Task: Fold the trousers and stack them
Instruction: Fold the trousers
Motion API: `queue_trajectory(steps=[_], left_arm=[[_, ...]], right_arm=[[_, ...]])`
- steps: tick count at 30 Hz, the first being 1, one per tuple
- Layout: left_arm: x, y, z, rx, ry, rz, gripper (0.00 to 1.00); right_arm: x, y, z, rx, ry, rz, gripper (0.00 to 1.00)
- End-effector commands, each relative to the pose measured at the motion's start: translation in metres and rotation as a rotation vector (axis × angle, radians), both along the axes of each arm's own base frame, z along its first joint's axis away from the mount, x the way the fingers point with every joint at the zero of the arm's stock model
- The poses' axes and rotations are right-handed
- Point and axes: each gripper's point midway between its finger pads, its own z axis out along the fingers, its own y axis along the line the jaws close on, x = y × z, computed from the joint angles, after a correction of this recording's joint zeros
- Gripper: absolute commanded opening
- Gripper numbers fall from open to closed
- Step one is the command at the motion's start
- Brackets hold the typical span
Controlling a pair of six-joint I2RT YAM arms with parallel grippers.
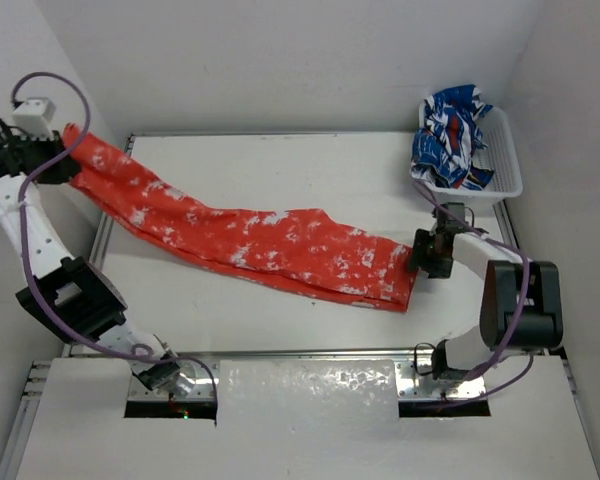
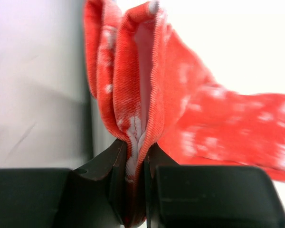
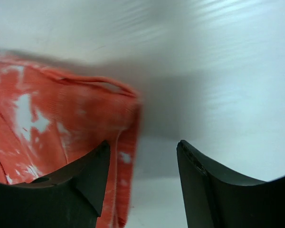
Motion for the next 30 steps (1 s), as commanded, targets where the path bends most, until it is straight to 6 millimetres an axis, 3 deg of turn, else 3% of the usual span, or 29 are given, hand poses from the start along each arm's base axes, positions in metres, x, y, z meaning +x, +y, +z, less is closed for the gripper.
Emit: queue_trajectory(steps=[1, 2, 3, 4, 6, 7, 9, 12, 13, 17, 24, 30], left_arm=[[0.023, -0.088, 0.015, -0.079, -0.047, -0.236, 0.00], [0.026, -0.109, 0.016, -0.083, -0.049, -0.278, 0.00], [0.030, -0.131, 0.010, -0.098, -0.032, -0.323, 0.00], [0.036, -0.172, 0.007, -0.105, -0.016, -0.420, 0.00], [0.035, -0.215, 0.002, -0.120, 0.004, -0.522, 0.00], [0.033, -0.247, 0.001, -0.135, 0.010, -0.589, 0.00], [0.030, -0.285, -0.007, -0.159, 0.035, -0.658, 0.00], [0.025, -0.317, -0.016, -0.189, 0.065, -0.732, 0.00], [0.019, -0.341, -0.018, -0.212, 0.078, -0.779, 0.00], [0.009, -0.377, -0.041, -0.262, 0.136, -0.845, 0.00], [-0.033, -0.450, -0.088, -0.248, 0.272, -1.034, 0.00], [-0.030, -0.460, -0.142, -0.176, 0.370, -1.012, 0.00]], right_arm=[[0.026, 0.044, 0.000, 0.136, -0.033, 0.126, 0.56], [0.025, 0.060, -0.009, 0.143, -0.003, 0.174, 0.55], [0.029, 0.066, -0.010, 0.150, -0.008, 0.165, 0.55], [0.032, 0.070, -0.011, 0.161, -0.015, 0.154, 0.55], [0.044, 0.080, -0.015, 0.210, -0.047, 0.102, 0.54], [0.049, 0.081, -0.014, 0.222, -0.061, 0.088, 0.53], [0.063, 0.087, -0.014, 0.239, -0.081, 0.081, 0.51], [0.069, 0.098, -0.018, 0.243, -0.069, 0.107, 0.51], [0.072, 0.101, -0.017, 0.251, -0.073, 0.111, 0.51], [0.078, 0.105, -0.015, 0.252, -0.085, 0.113, 0.51], [0.089, 0.105, -0.007, 0.220, -0.100, 0.137, 0.51], [0.092, 0.104, -0.005, 0.213, -0.110, 0.141, 0.52]])
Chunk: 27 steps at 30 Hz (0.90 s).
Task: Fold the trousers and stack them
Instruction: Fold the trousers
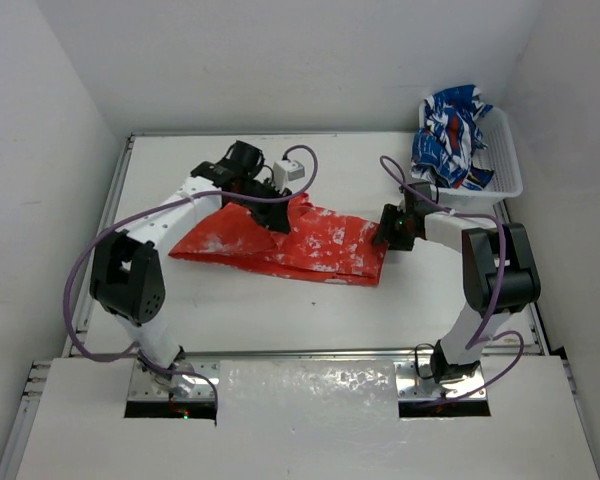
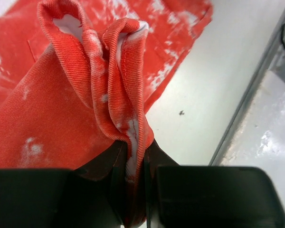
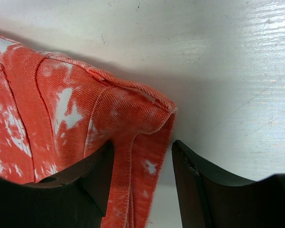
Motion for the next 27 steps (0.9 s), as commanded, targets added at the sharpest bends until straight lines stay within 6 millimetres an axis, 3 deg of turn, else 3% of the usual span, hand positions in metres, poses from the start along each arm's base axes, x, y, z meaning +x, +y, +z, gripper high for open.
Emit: queue_trajectory(steps=[1, 4, 5, 6, 7, 9, 10, 14, 18, 20, 21, 23, 24, 26, 27], left_arm=[[0.019, -0.003, -0.020, 0.030, -0.032, 0.032, 0.00], [0.023, -0.008, -0.041, 0.072, -0.022, 0.024, 0.07], [0.023, -0.009, -0.044, 0.082, -0.020, 0.009, 0.26], [0.021, -0.011, -0.049, 0.089, -0.011, -0.013, 0.36], [0.014, -0.014, -0.049, 0.099, 0.002, -0.045, 0.73], [0.004, -0.018, -0.046, 0.100, -0.017, -0.132, 0.99], [-0.004, -0.022, -0.040, 0.101, -0.018, -0.173, 1.00], [-0.004, -0.023, 0.021, 0.023, -0.192, -0.230, 1.00], [0.020, 0.012, 0.055, 0.000, -0.269, -0.072, 1.00], [0.045, 0.061, 0.048, 0.019, -0.230, 0.115, 0.94], [0.055, 0.099, 0.035, 0.034, -0.183, 0.219, 0.61], [0.061, 0.135, 0.018, 0.042, -0.118, 0.329, 0.24], [0.060, 0.168, 0.002, 0.053, -0.066, 0.421, 0.10], [0.058, 0.196, -0.019, 0.091, -0.013, 0.491, 0.13], [0.053, 0.214, -0.033, 0.115, 0.016, 0.534, 0.31]], right_arm=[[0.005, 0.006, 0.001, 0.000, -0.002, 0.017, 0.52], [0.005, 0.006, 0.002, -0.004, -0.004, 0.021, 0.53], [0.005, 0.007, 0.003, -0.004, -0.005, 0.032, 0.54], [0.005, 0.007, 0.004, -0.004, -0.006, 0.035, 0.55], [0.005, 0.007, 0.004, -0.007, -0.008, 0.044, 0.55], [0.006, 0.008, 0.008, -0.007, -0.016, 0.055, 0.57], [0.006, 0.007, 0.010, -0.010, -0.020, 0.064, 0.58], [0.012, 0.006, 0.023, -0.026, -0.057, 0.078, 0.59], [0.014, 0.000, 0.040, -0.064, -0.085, 0.089, 0.59], [0.015, -0.004, 0.046, -0.089, -0.105, 0.089, 0.59], [0.016, -0.007, 0.053, -0.098, -0.124, 0.087, 0.59], [0.015, -0.008, 0.058, -0.103, -0.137, 0.088, 0.59], [0.015, -0.008, 0.061, -0.106, -0.142, 0.092, 0.59], [0.011, -0.009, 0.061, -0.112, -0.128, 0.095, 0.60], [0.009, -0.009, 0.060, -0.113, -0.119, 0.098, 0.60]])
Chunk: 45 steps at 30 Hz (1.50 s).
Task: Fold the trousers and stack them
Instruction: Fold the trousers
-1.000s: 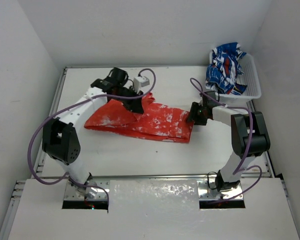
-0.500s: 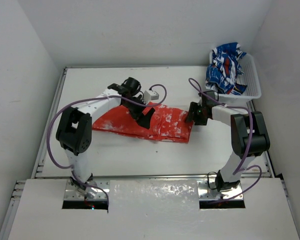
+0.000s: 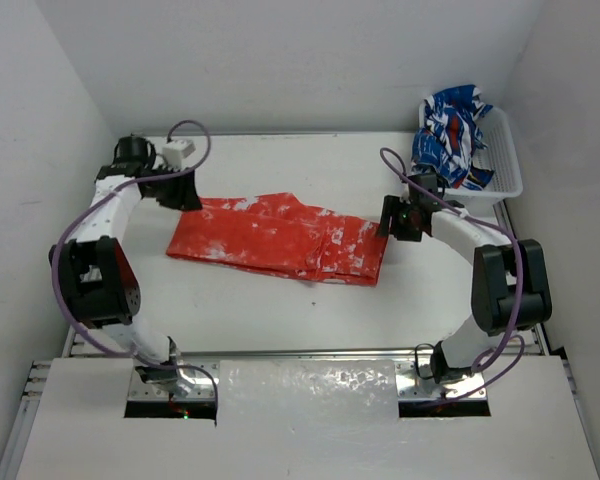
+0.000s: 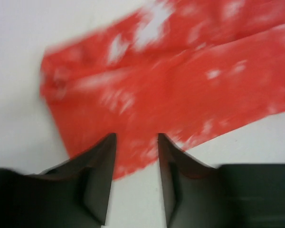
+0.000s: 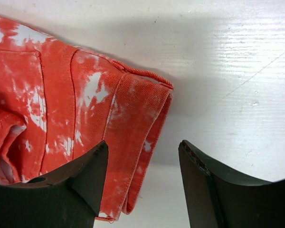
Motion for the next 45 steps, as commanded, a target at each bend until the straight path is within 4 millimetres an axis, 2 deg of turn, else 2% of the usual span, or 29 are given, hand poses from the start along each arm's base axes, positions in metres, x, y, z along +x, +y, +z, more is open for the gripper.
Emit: queue_trajectory(steps=[1, 3, 5, 9, 12, 15, 16, 18, 20, 22, 24, 26, 27, 28, 30, 31, 32, 35, 39, 41, 43, 44, 45], left_arm=[[-0.022, 0.035, -0.049, 0.019, 0.165, 0.125, 0.42], [-0.024, 0.053, -0.067, 0.035, 0.197, 0.190, 0.64], [-0.026, 0.063, -0.083, 0.030, 0.242, 0.222, 0.70], [-0.023, 0.071, -0.104, 0.012, 0.279, 0.263, 0.73], [-0.022, 0.069, -0.117, -0.004, 0.303, 0.261, 0.74], [-0.023, 0.085, -0.140, 0.075, 0.342, 0.316, 0.74], [-0.021, 0.090, -0.142, 0.094, 0.339, 0.331, 0.74], [-0.015, 0.095, -0.140, 0.106, 0.317, 0.347, 0.74], [-0.010, 0.088, -0.125, 0.065, 0.292, 0.311, 0.74], [-0.001, 0.076, -0.094, -0.005, 0.229, 0.258, 0.74], [-0.002, 0.069, -0.066, -0.024, 0.180, 0.216, 0.73], [0.003, 0.075, -0.043, 0.012, 0.106, 0.217, 0.73], [0.005, 0.085, -0.043, 0.063, 0.097, 0.249, 0.75], [0.007, 0.090, -0.047, 0.091, 0.086, 0.265, 0.77], [0.004, 0.102, -0.071, 0.153, 0.142, 0.283, 0.78], [-0.002, 0.104, -0.083, 0.163, 0.189, 0.283, 0.79], [-0.006, 0.106, -0.104, 0.166, 0.247, 0.271, 0.80], [-0.011, 0.107, -0.138, 0.165, 0.320, 0.275, 0.87], [-0.008, 0.101, -0.161, 0.120, 0.361, 0.267, 0.89], [-0.012, 0.095, -0.172, 0.088, 0.400, 0.255, 0.84], [-0.017, 0.087, -0.176, 0.048, 0.431, 0.228, 0.65], [-0.019, 0.085, -0.176, 0.038, 0.437, 0.221, 0.55], [-0.021, 0.082, -0.174, 0.023, 0.446, 0.212, 0.30]], right_arm=[[0.006, -0.001, 0.018, -0.022, -0.039, 0.016, 0.60], [0.003, 0.000, 0.016, -0.012, -0.037, 0.011, 0.60], [-0.003, 0.001, 0.013, -0.003, -0.033, 0.009, 0.60], [-0.013, 0.002, 0.005, 0.010, -0.017, 0.013, 0.60], [-0.018, 0.006, -0.002, 0.036, -0.003, 0.013, 0.60], [-0.023, 0.007, -0.009, 0.044, 0.020, 0.009, 0.59], [-0.023, 0.008, -0.010, 0.048, 0.022, 0.011, 0.59], [-0.026, 0.008, -0.014, 0.049, 0.036, 0.014, 0.59], [-0.028, 0.009, -0.017, 0.053, 0.045, 0.019, 0.59], [-0.030, 0.009, -0.020, 0.051, 0.056, 0.020, 0.59], [-0.031, 0.008, -0.023, 0.047, 0.064, 0.020, 0.59], [-0.031, 0.008, -0.025, 0.043, 0.068, 0.021, 0.59], [-0.032, 0.007, -0.025, 0.040, 0.070, 0.021, 0.59], [-0.032, 0.007, -0.026, 0.037, 0.071, 0.023, 0.59], [-0.029, 0.008, -0.025, 0.039, 0.068, 0.024, 0.59], [-0.029, 0.008, -0.025, 0.041, 0.069, 0.027, 0.59], [-0.026, 0.008, -0.023, 0.041, 0.063, 0.028, 0.59], [-0.026, 0.009, -0.024, 0.046, 0.061, 0.031, 0.59], [-0.030, 0.012, -0.030, 0.059, 0.080, 0.038, 0.59], [-0.032, 0.016, -0.032, 0.073, 0.088, 0.044, 0.59], [-0.034, 0.021, -0.035, 0.091, 0.094, 0.049, 0.59], [-0.035, 0.024, -0.036, 0.096, 0.097, 0.058, 0.59], [-0.033, 0.028, -0.037, 0.101, 0.093, 0.064, 0.59]])
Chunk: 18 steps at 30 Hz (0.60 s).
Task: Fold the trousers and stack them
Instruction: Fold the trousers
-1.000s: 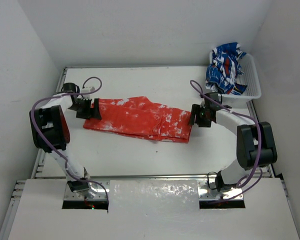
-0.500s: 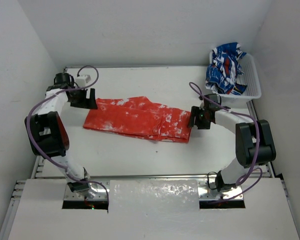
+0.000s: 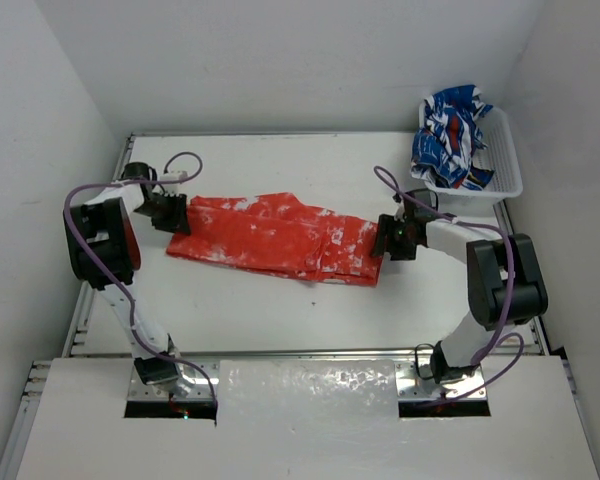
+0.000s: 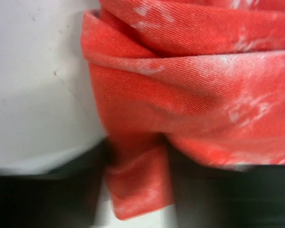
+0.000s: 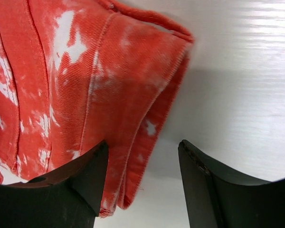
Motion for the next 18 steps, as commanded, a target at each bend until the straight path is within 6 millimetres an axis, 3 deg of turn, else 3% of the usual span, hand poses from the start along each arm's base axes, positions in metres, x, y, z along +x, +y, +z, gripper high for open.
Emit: queue_trajectory(steps=[1, 2, 4, 6, 10, 11, 13, 15, 16, 18], left_arm=[[-0.020, -0.012, -0.016, -0.080, 0.088, -0.027, 0.12], [-0.015, -0.012, -0.008, -0.089, 0.069, -0.029, 0.00], [-0.013, -0.006, 0.012, -0.094, 0.039, -0.021, 0.00], [0.000, 0.015, 0.042, -0.073, -0.028, 0.021, 0.00], [0.031, 0.070, 0.136, 0.060, -0.224, 0.129, 0.00], [0.030, 0.073, 0.149, 0.087, -0.234, 0.129, 0.00], [0.033, 0.071, 0.186, 0.114, -0.317, 0.107, 0.00], [0.038, 0.054, 0.219, 0.122, -0.390, 0.058, 0.00], [0.037, 0.043, 0.234, 0.136, -0.422, 0.032, 0.00], [0.034, -0.002, 0.247, 0.133, -0.444, -0.080, 0.00]], right_arm=[[0.006, 0.019, -0.001, 0.045, -0.017, 0.033, 0.59], [0.004, 0.024, -0.002, 0.043, -0.013, 0.049, 0.59], [0.007, 0.034, -0.003, 0.047, -0.013, 0.074, 0.58], [0.010, 0.042, -0.002, 0.050, -0.015, 0.092, 0.58], [0.021, 0.068, 0.000, 0.057, -0.024, 0.161, 0.57], [0.023, 0.073, 0.001, 0.062, -0.027, 0.173, 0.57], [0.033, 0.086, 0.008, 0.085, -0.047, 0.198, 0.57], [0.039, 0.103, 0.010, 0.106, -0.052, 0.240, 0.57], [0.041, 0.108, 0.011, 0.114, -0.054, 0.253, 0.57], [0.044, 0.121, 0.013, 0.133, -0.052, 0.284, 0.57]])
